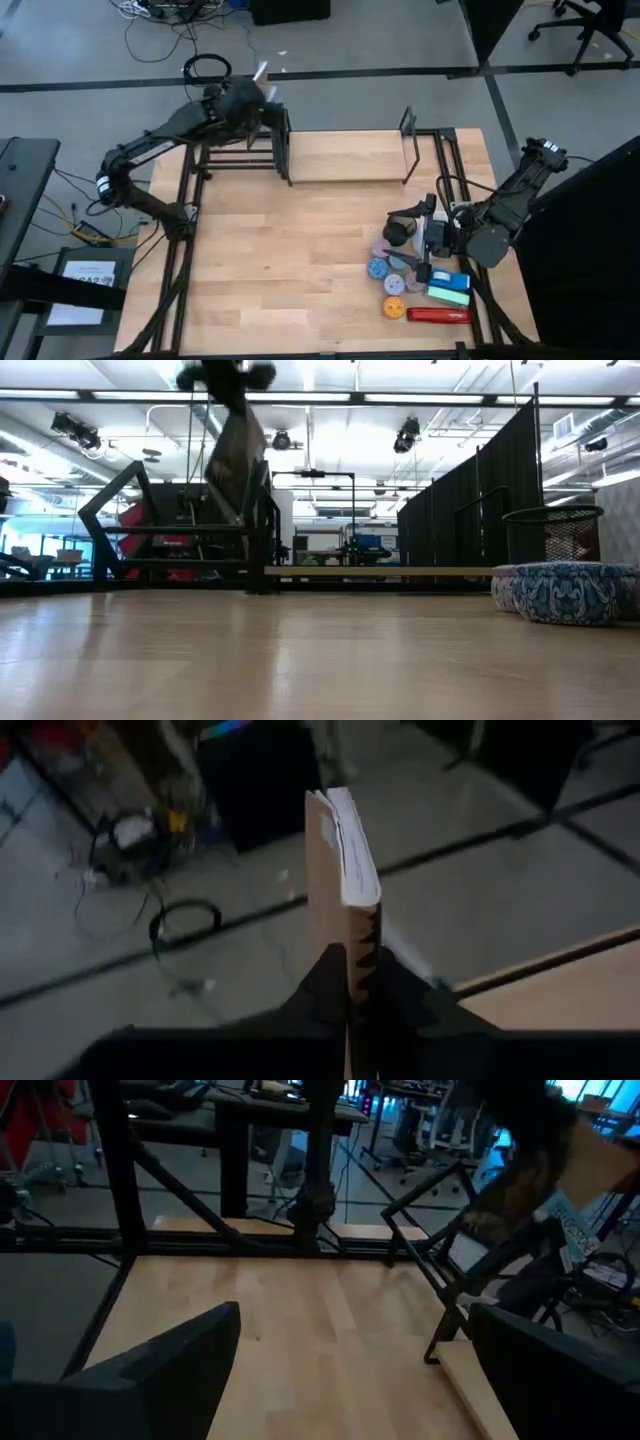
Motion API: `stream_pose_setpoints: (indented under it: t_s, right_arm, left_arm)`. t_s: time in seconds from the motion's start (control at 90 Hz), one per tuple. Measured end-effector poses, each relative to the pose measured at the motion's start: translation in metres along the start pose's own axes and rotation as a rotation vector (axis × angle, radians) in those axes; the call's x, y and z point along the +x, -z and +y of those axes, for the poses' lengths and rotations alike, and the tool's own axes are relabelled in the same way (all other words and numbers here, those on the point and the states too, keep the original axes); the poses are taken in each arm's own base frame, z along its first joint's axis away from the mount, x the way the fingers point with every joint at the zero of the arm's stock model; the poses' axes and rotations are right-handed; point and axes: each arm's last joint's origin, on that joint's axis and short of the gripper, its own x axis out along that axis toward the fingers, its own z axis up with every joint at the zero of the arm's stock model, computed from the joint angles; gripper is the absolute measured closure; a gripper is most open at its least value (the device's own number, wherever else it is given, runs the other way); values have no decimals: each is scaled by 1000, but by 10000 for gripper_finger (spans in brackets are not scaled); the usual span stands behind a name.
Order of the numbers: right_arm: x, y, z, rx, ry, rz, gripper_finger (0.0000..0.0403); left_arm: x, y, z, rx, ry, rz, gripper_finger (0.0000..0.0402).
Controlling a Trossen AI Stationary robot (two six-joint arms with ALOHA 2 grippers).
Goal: Stock shelves
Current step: Remove the brown book from the bookshelf
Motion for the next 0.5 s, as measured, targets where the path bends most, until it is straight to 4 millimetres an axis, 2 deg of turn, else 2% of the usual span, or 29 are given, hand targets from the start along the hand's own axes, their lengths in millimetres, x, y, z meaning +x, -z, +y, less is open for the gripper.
stream_pose_setpoints:
  t_s: [0.122,0.256,0.4,0.5]
  right_arm:
    - [0,0,0,0,0,0,41]
    - [0,0,0,-1,0,0,41]
    - [0,0,0,-1,0,0,41]
    - [0,0,0,-2,0,1,41]
  left_arm:
    - [-53,-15,6,26,145,-69,400]
    - [-99,-13,5,47,403,-65,401]
    - [-130,10,-13,44,703,64,401]
    - [-142,44,-37,37,805,171,401]
